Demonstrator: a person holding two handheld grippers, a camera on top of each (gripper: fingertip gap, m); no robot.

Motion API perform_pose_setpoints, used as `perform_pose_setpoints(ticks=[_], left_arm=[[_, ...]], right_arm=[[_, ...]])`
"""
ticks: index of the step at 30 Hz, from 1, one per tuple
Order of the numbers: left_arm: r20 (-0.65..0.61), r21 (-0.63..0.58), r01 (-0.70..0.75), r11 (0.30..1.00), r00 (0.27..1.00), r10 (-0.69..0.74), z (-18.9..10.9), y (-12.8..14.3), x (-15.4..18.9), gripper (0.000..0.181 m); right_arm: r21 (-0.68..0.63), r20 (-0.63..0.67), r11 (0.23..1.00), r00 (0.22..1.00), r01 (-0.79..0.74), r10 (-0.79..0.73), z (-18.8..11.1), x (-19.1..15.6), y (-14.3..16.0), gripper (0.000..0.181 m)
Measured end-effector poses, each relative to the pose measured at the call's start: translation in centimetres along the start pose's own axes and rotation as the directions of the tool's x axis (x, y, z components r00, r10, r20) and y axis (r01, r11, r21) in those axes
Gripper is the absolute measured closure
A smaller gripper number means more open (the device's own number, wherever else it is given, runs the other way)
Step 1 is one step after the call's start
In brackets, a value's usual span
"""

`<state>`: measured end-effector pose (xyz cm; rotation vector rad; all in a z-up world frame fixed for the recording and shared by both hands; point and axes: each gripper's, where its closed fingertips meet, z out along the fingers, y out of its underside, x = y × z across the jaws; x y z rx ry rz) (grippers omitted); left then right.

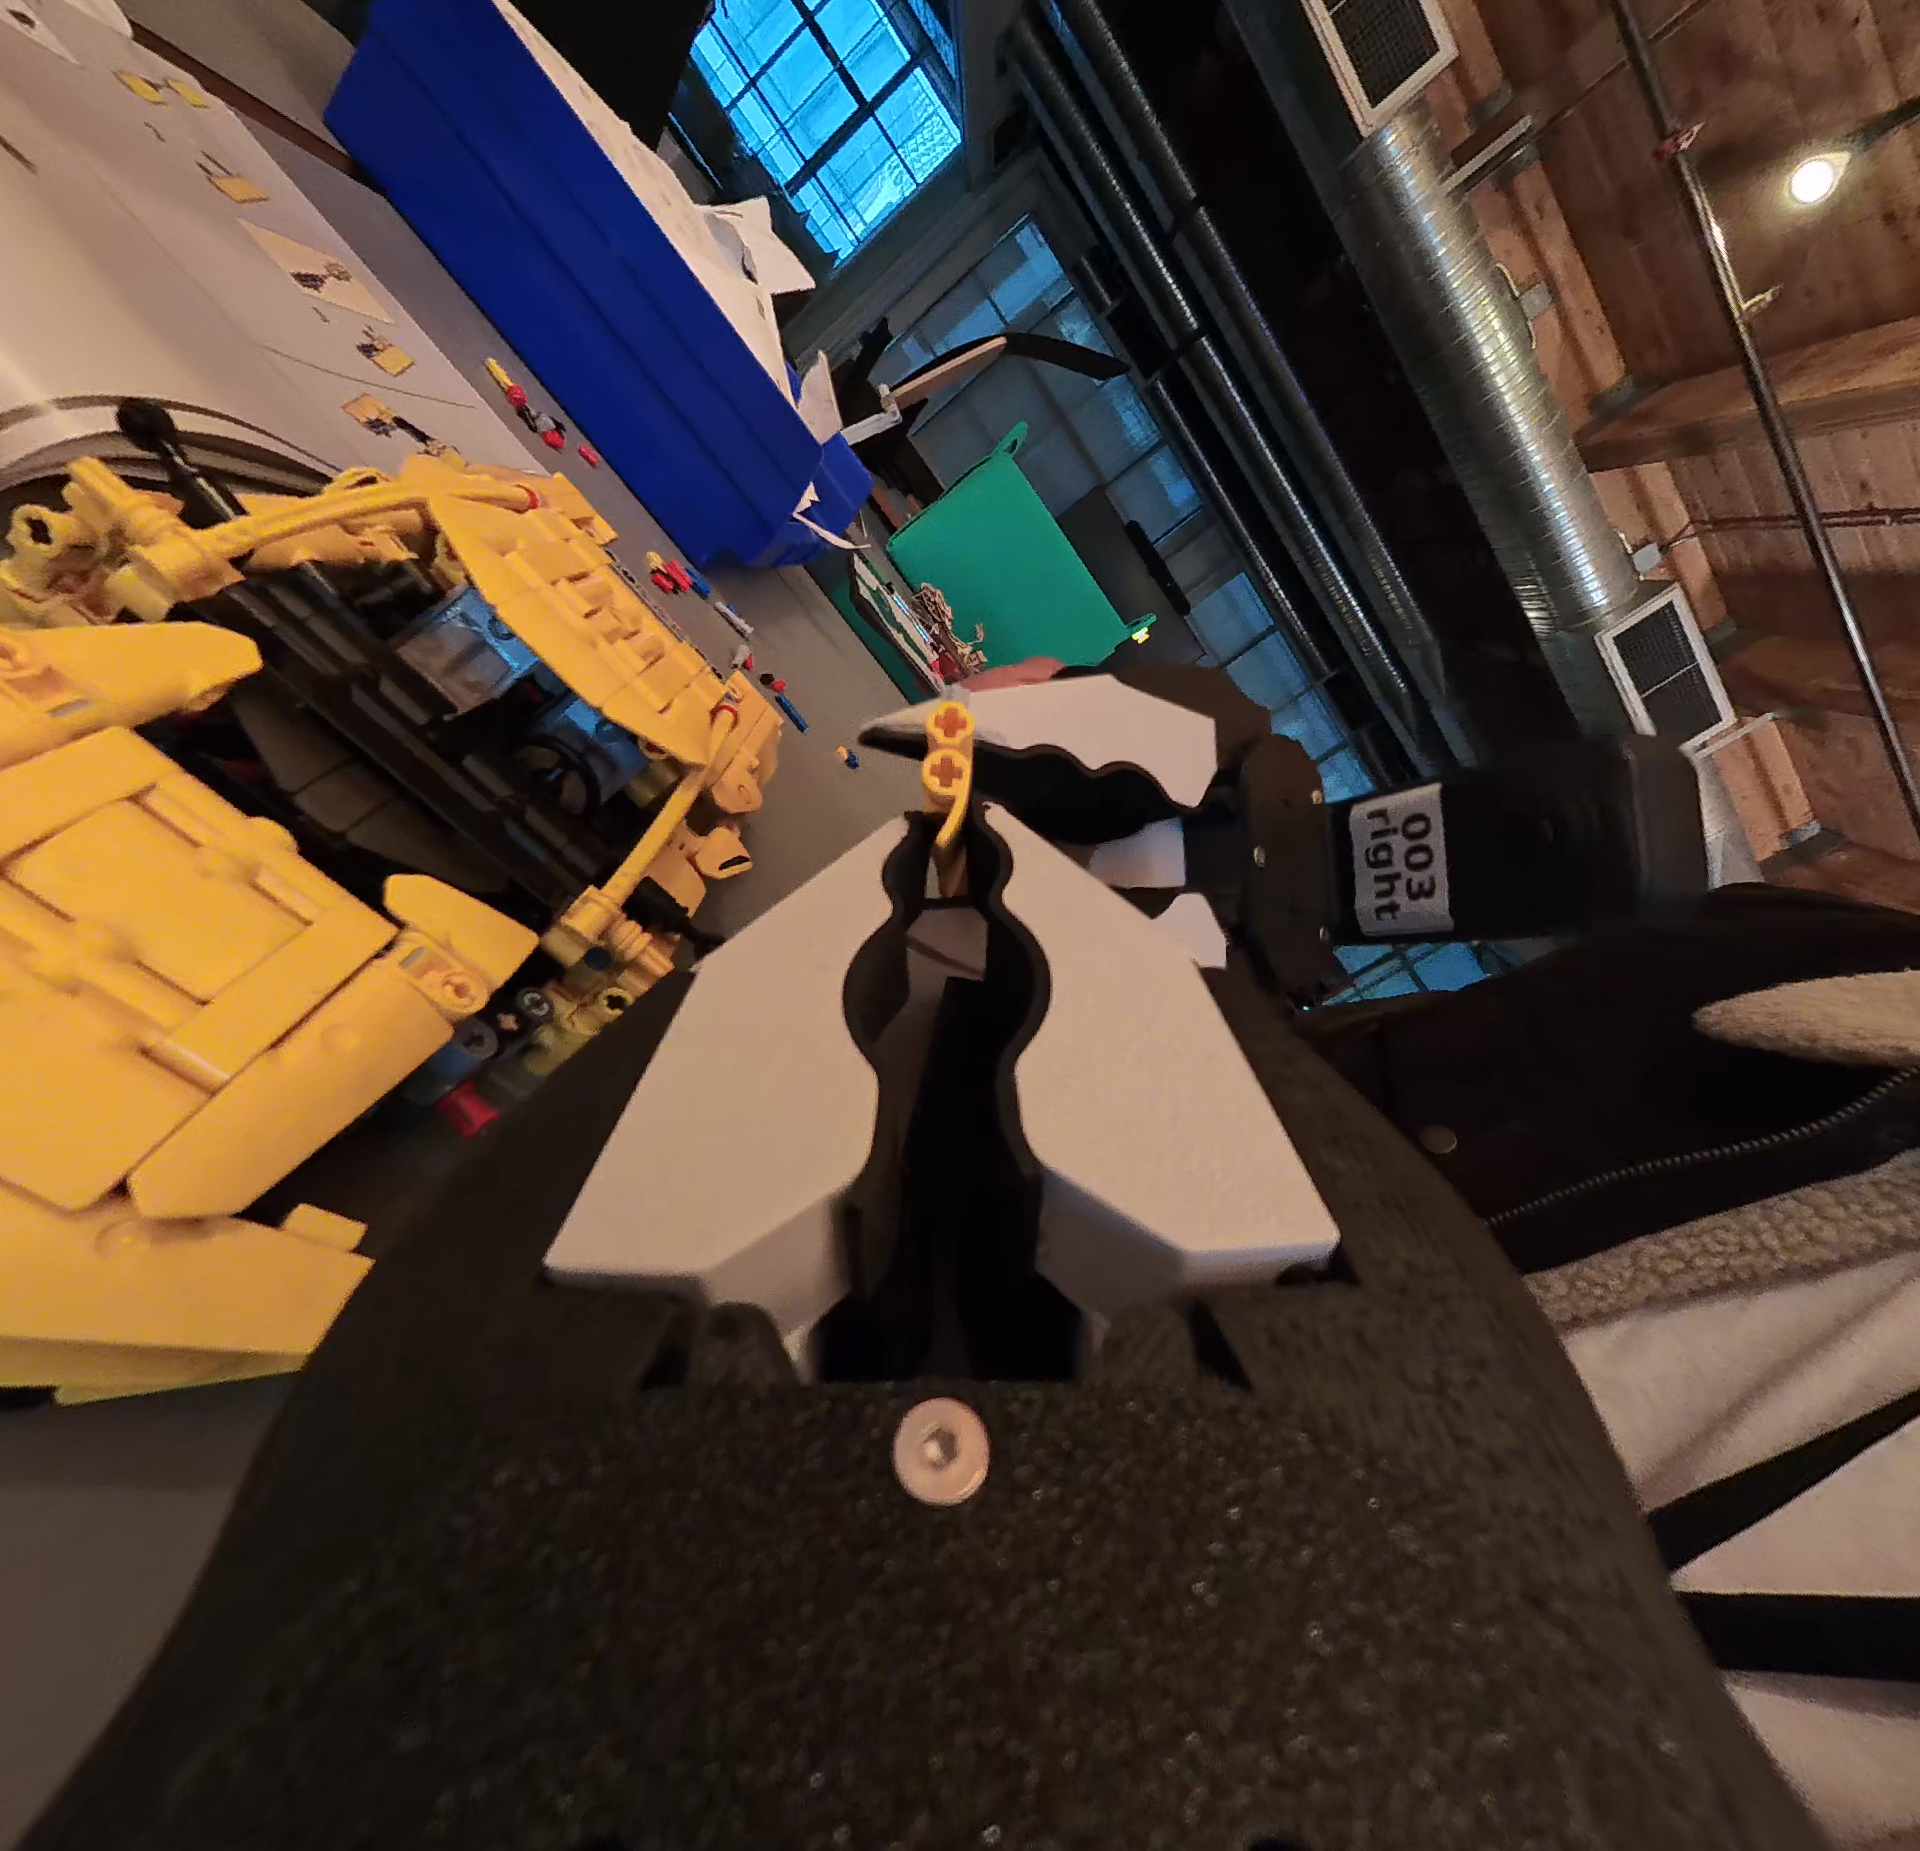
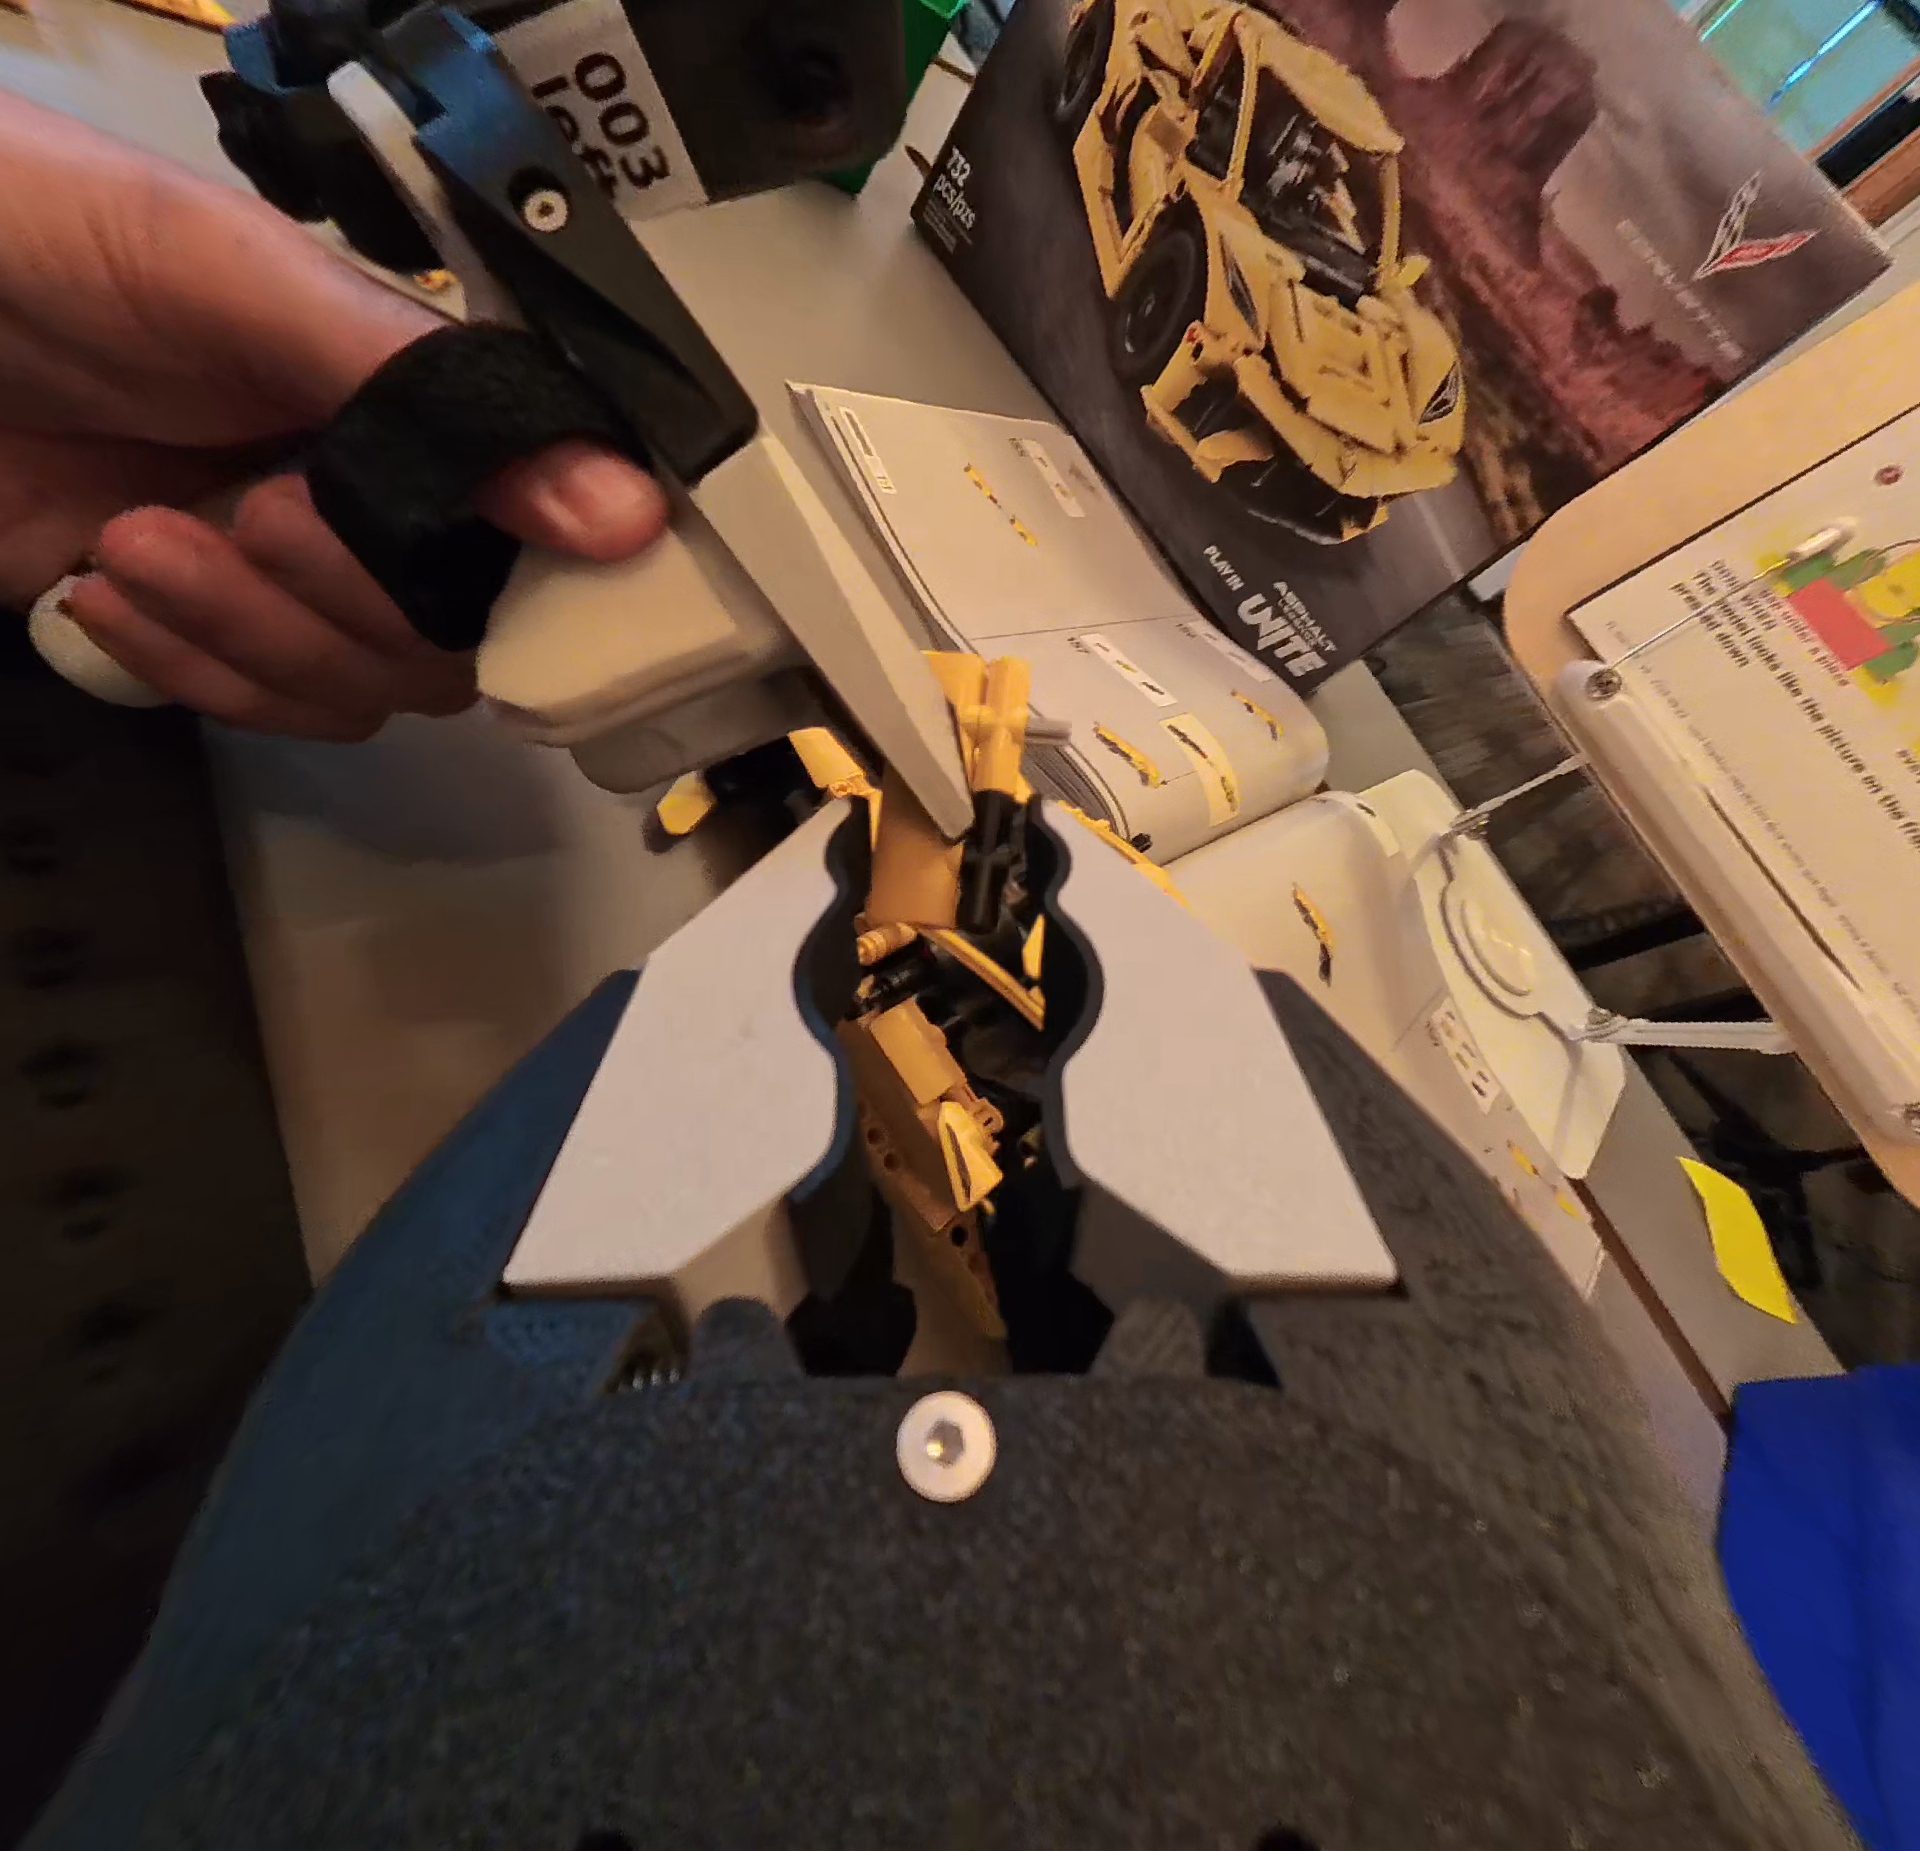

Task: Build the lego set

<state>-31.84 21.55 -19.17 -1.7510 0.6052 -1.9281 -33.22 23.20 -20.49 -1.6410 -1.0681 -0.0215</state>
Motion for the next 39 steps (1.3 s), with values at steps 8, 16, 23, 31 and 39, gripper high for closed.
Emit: perform_pose_setpoints(ticks=[8, 16, 23, 31, 39], left_arm=[[-0.050, 0.044, 0.066, 0.997, 0.997, -0.063, -0.8, -0.9, 0.0, 0.175], [-0.156, -0.020, 0.096, 0.995, 0.983, -0.098, -0.1, 0.1, 1.7, 0.175], [-0.209, -0.009, 0.129, 0.992, 0.970, -0.128, 0.0, -0.2, 2.3, 0.175], [-0.156, 0.033, 0.079, 0.996, 0.985, -0.073, -0.4, -0.9, 1.6, 0.179], [-0.188, -0.096, 0.037, 0.995, 0.981, -0.054, -0.6, 0.4, 2.1, 0.181]], right_arm=[[0.111, 0.165, 0.961, 0.958, -0.254, 0.234, -1.2, 0.4, -0.5, 0.138], [0.097, 0.031, 0.994, 0.999, -0.047, 0.044, -0.7, -0.4, -0.7, 0.154], [0.065, 0.072, 0.994, 0.994, -0.086, 0.082, -1.1, -0.2, -0.9, 0.155], [0.062, -0.008, 0.989, 0.991, -0.131, 0.132, -0.7, 0.7, -0.3, 0.154], [-0.021, 0.605, 0.872, 0.688, -0.489, 0.401, -3.6, -3.4, -0.4, 0.128]])
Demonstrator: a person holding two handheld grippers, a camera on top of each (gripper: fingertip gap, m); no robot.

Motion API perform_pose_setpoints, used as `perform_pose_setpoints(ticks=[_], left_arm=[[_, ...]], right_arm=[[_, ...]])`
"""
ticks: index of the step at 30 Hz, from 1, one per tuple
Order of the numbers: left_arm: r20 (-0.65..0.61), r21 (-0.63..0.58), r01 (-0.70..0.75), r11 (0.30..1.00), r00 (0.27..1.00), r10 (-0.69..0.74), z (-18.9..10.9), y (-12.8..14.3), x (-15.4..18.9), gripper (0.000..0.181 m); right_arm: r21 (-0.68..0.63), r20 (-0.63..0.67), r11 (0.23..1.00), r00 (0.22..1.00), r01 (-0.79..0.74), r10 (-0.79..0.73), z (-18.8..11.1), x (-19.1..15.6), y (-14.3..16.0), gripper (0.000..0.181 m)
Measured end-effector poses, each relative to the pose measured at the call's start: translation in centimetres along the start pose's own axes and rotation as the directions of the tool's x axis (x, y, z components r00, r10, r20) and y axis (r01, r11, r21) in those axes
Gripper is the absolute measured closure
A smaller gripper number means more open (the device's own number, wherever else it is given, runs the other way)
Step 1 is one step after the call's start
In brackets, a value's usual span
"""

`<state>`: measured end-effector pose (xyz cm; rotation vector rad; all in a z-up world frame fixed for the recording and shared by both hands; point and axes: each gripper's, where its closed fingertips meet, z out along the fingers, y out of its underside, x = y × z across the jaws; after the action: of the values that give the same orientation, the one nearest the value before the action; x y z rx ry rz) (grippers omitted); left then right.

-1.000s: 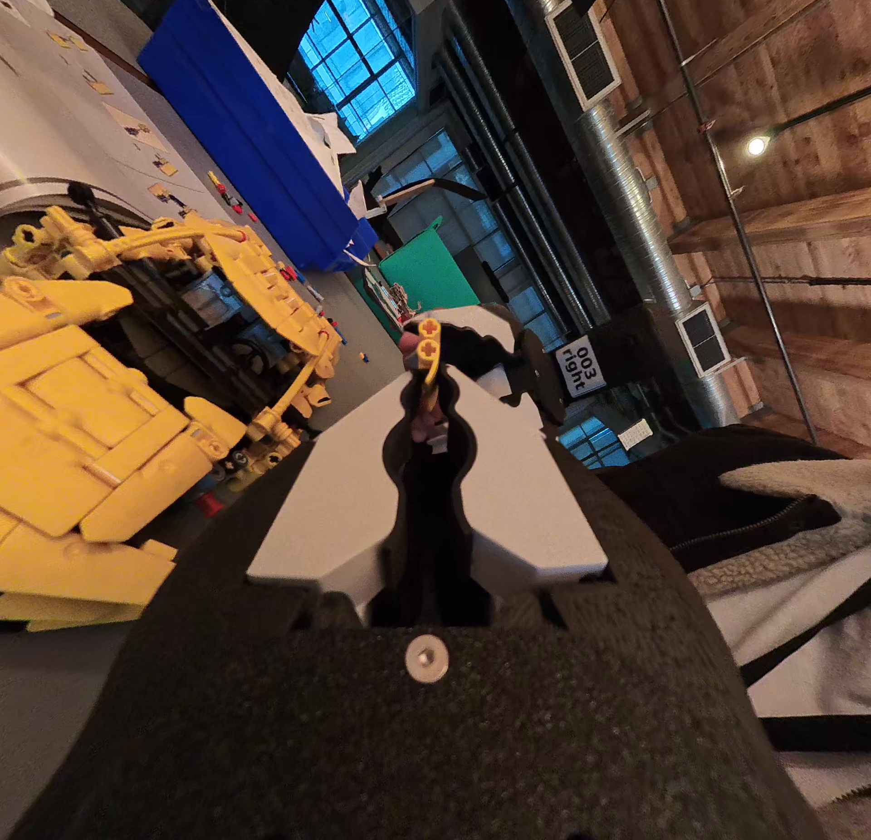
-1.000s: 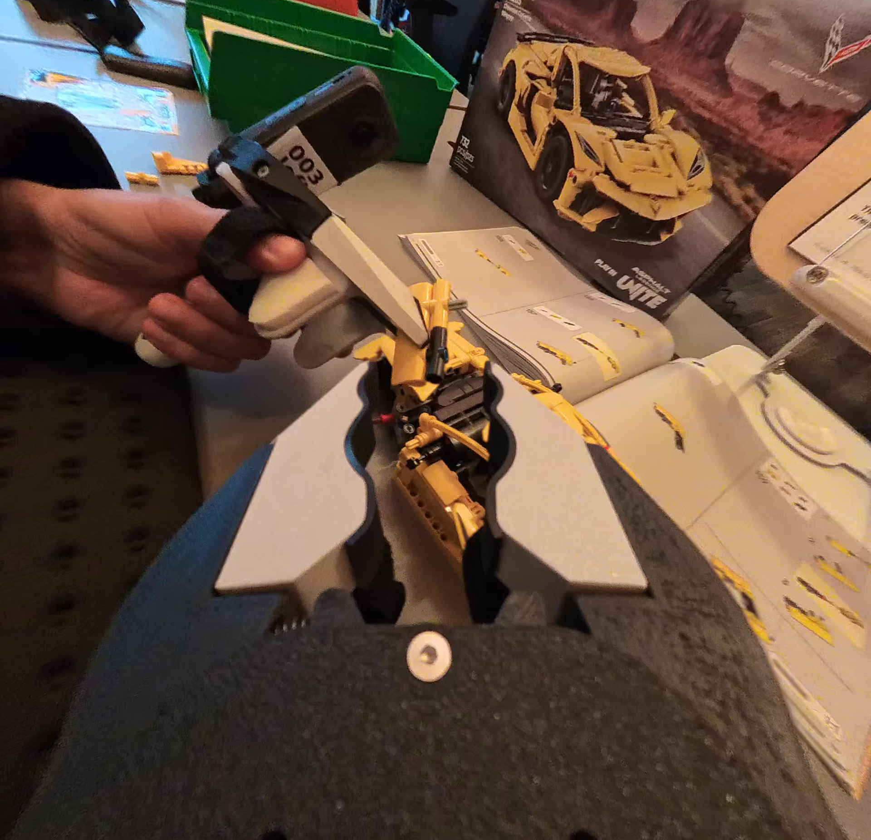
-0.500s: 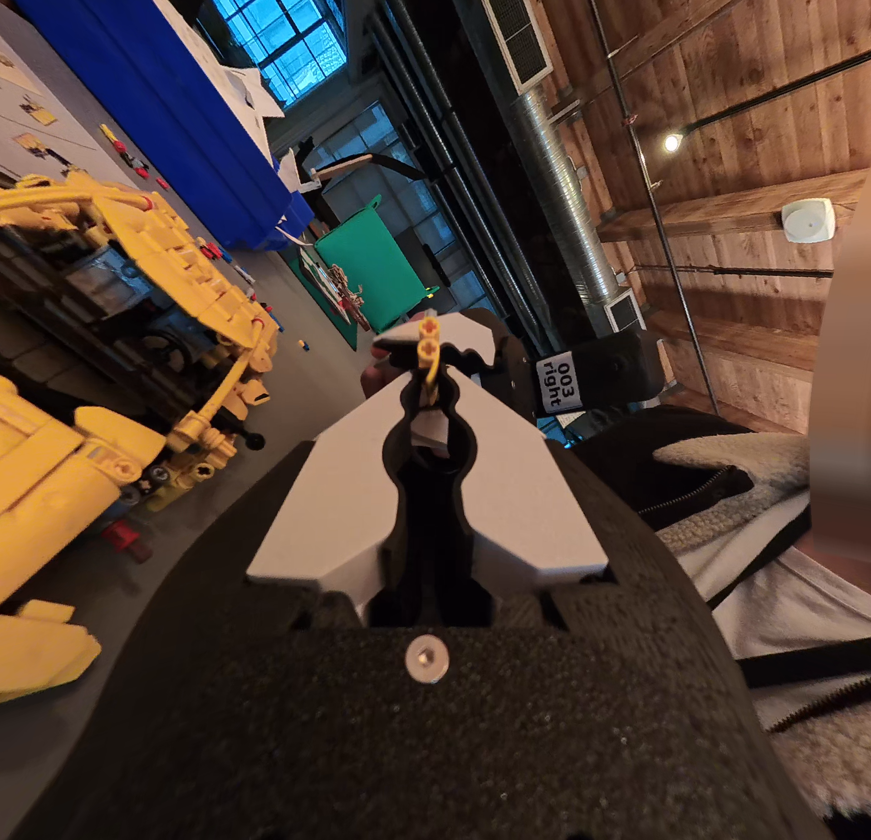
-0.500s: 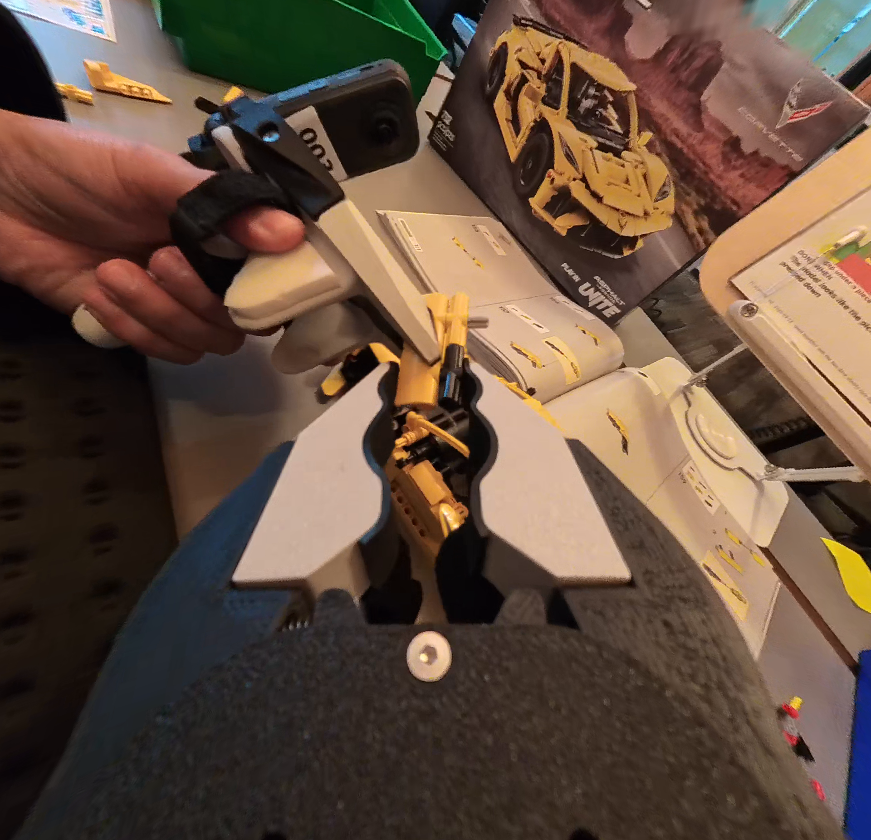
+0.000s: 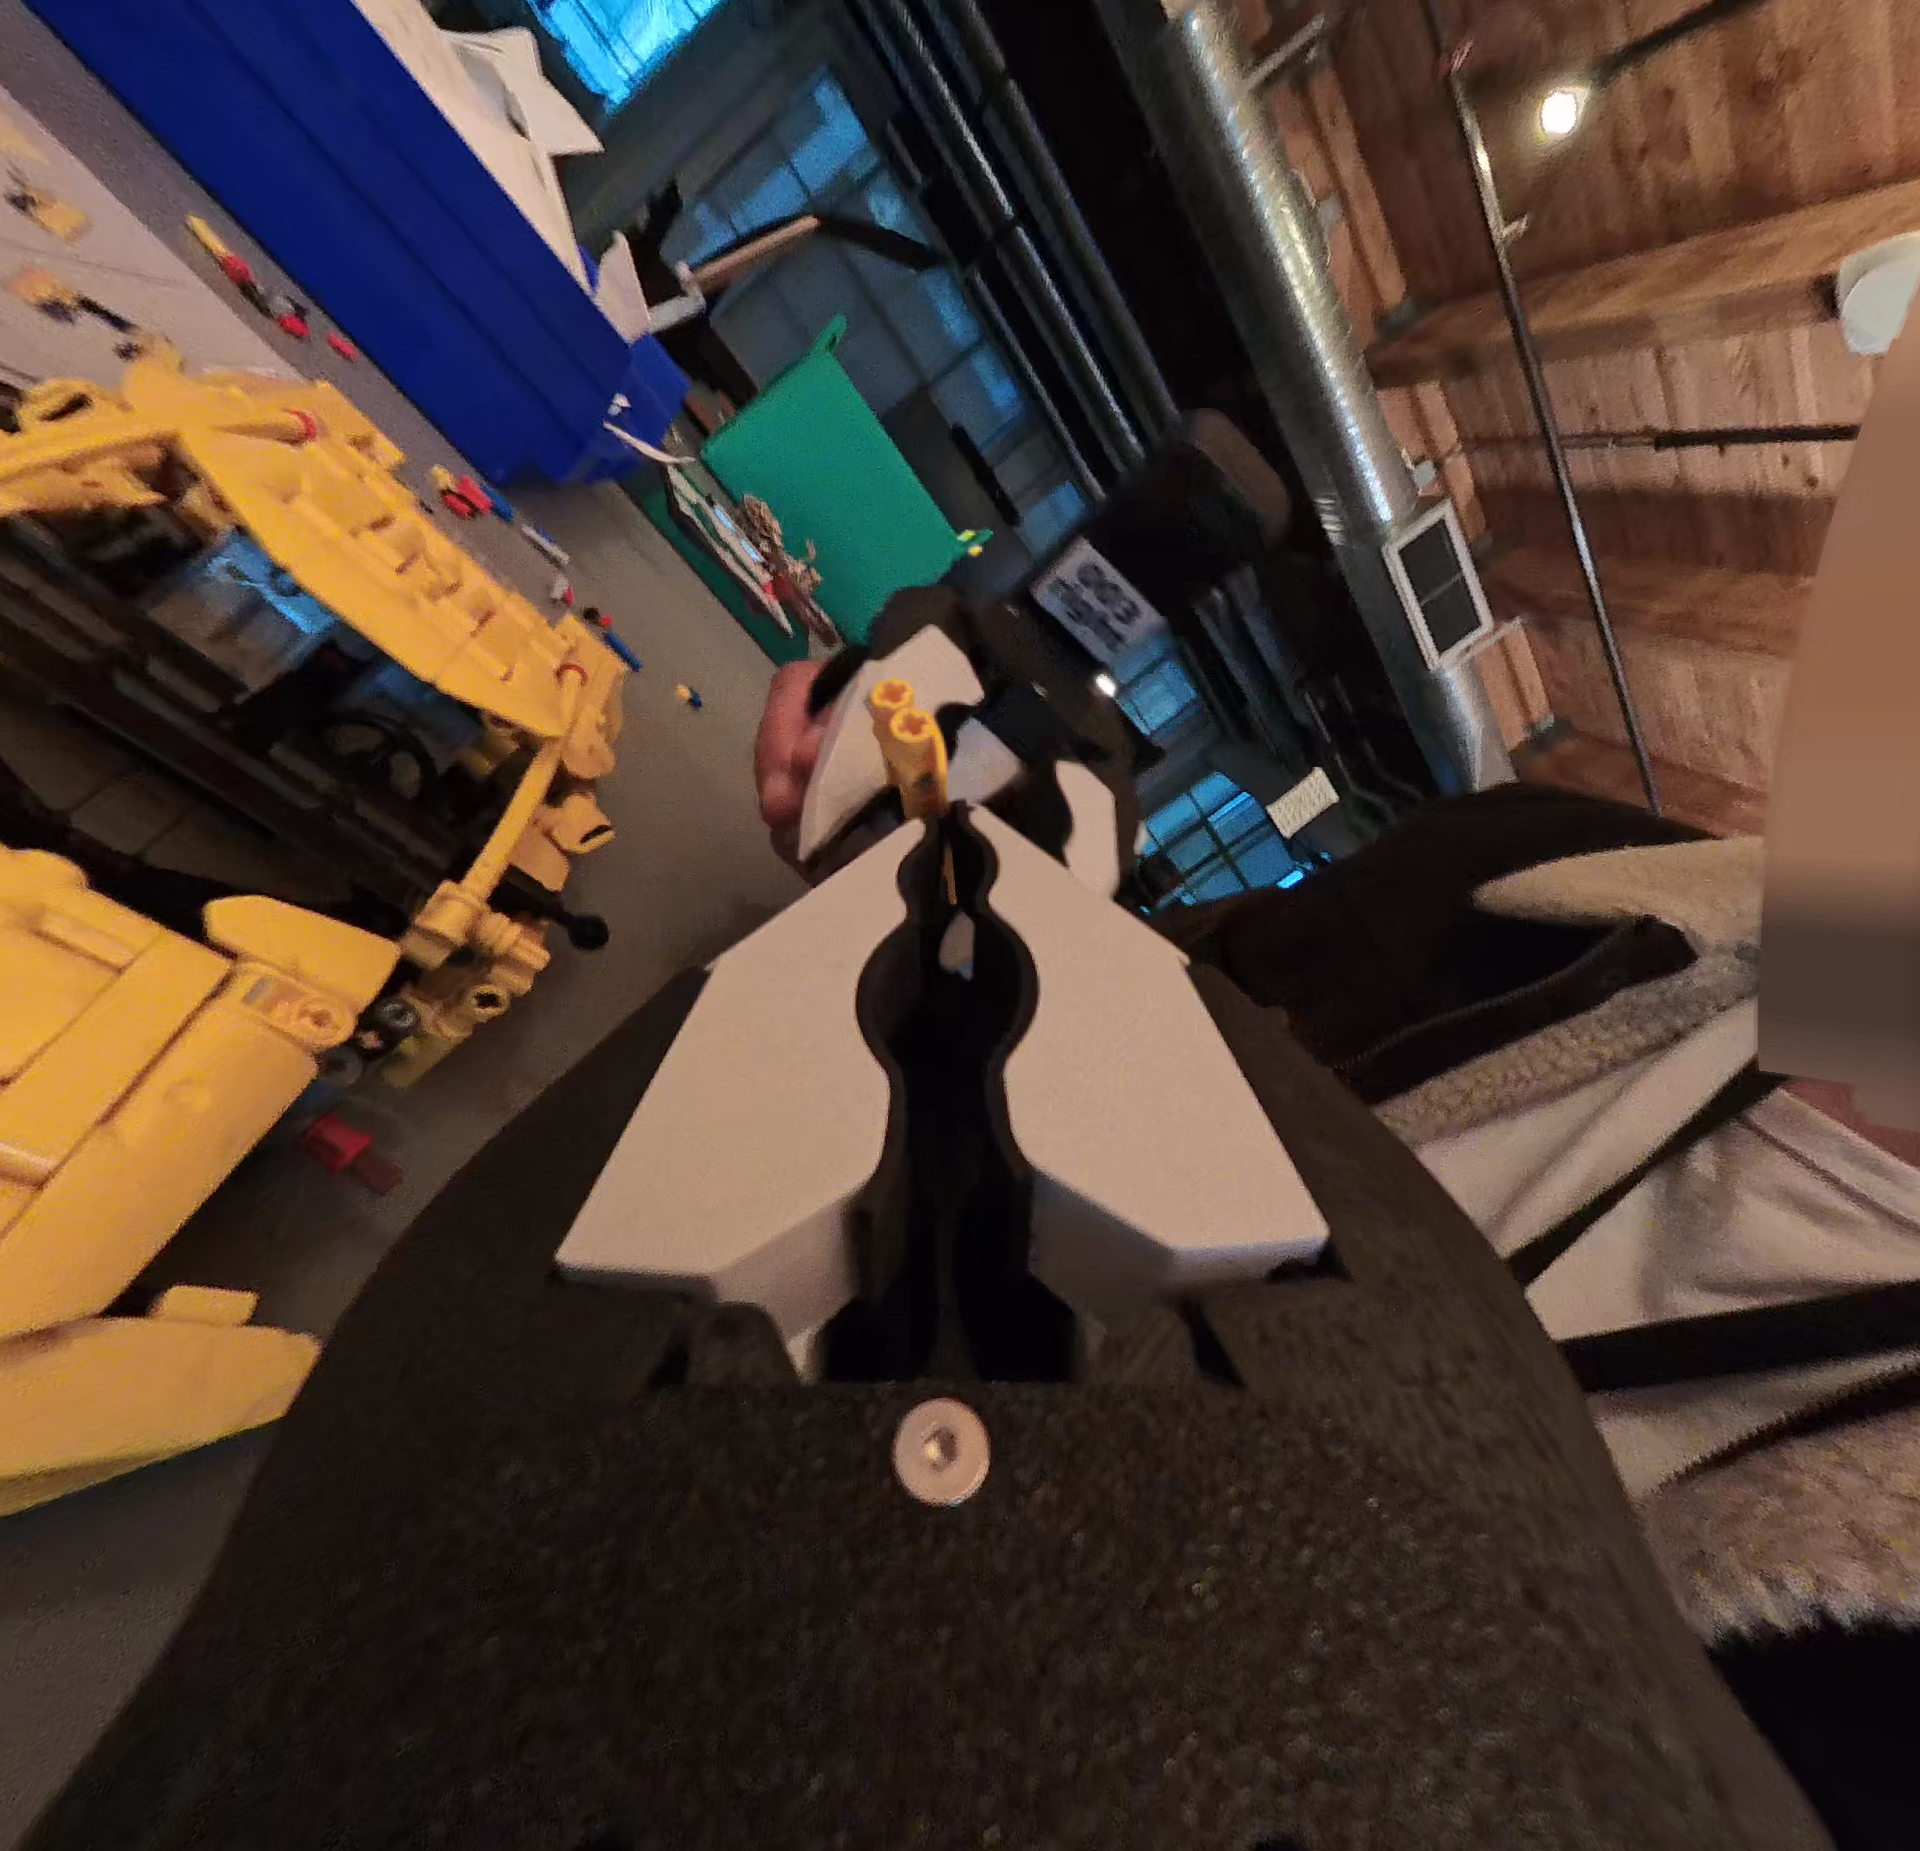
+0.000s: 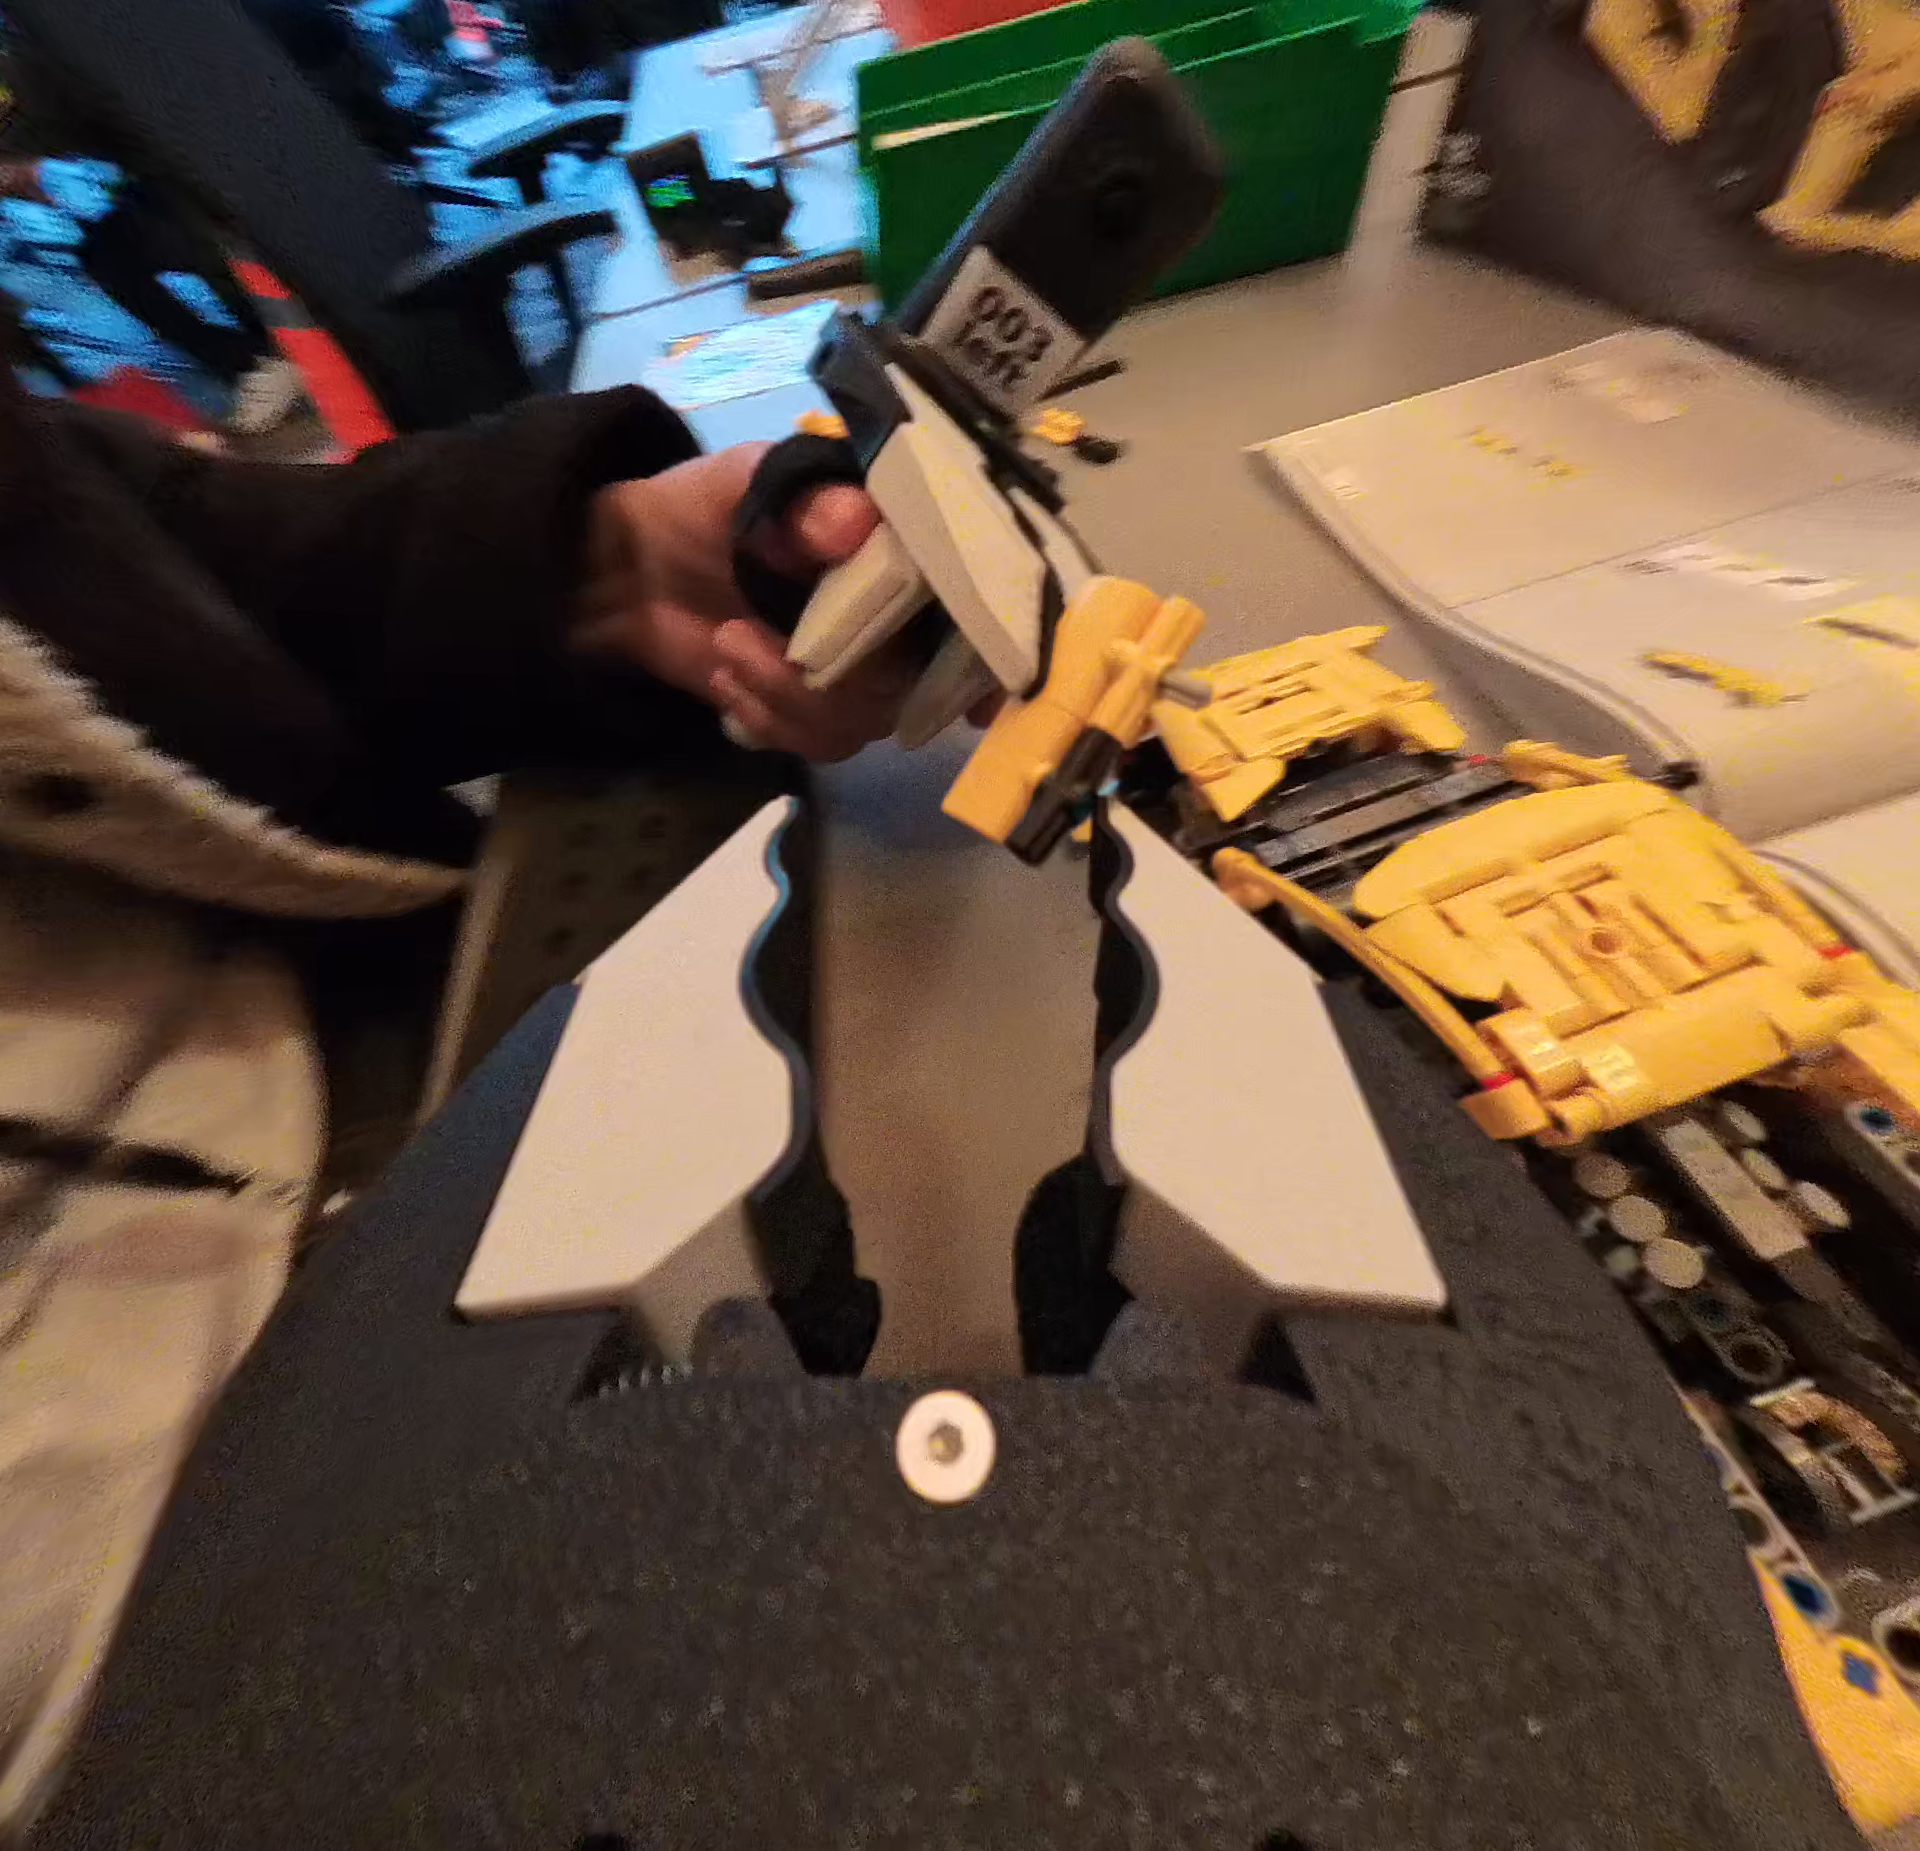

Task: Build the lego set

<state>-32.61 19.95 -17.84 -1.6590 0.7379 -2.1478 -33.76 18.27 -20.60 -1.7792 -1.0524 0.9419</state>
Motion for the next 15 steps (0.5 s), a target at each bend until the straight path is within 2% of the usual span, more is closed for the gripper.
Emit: perform_pose_setpoints(ticks=[2, 4, 7, 11, 13, 15], left_arm=[[-0.057, -0.018, 0.005, 1.000, 0.998, -0.007, 0.1, 0.2, 0.9, 0.181], [-0.050, -0.028, -0.017, 0.999, 0.999, 0.016, 0.2, 0.3, 1.0, 0.181], [-0.124, -0.038, 0.024, 0.999, 0.992, -0.028, 0.3, 0.5, 1.9, 0.181], [-0.249, -0.069, 0.126, 0.990, 0.959, -0.139, 0.2, 0.9, 3.2, 0.181], [-0.307, -0.084, 0.156, 0.984, 0.936, -0.175, 0.1, 0.9, 4.0, 0.181], [-0.292, -0.099, 0.143, 0.985, 0.942, -0.167, 0.2, 1.2, 3.8, 0.181]], right_arm=[[0.031, 0.070, 0.999, 0.997, -0.022, 0.020, -1.1, -0.4, -0.6, 0.131], [0.119, 0.120, 0.990, 0.991, -0.080, 0.066, -2.2, -0.5, -2.0, 0.132], [0.136, 0.159, 0.971, 0.972, -0.195, 0.172, -2.9, 0.0, -2.6, 0.142], [0.254, 0.204, 0.936, 0.960, -0.242, 0.193, -3.6, -0.1, -4.5, 0.154], [0.256, 0.234, 0.933, 0.953, -0.252, 0.193, -3.5, -0.5, -4.6, 0.155], [0.235, 0.235, 0.948, 0.959, -0.215, 0.160, -3.3, -1.1, -4.3, 0.155]])
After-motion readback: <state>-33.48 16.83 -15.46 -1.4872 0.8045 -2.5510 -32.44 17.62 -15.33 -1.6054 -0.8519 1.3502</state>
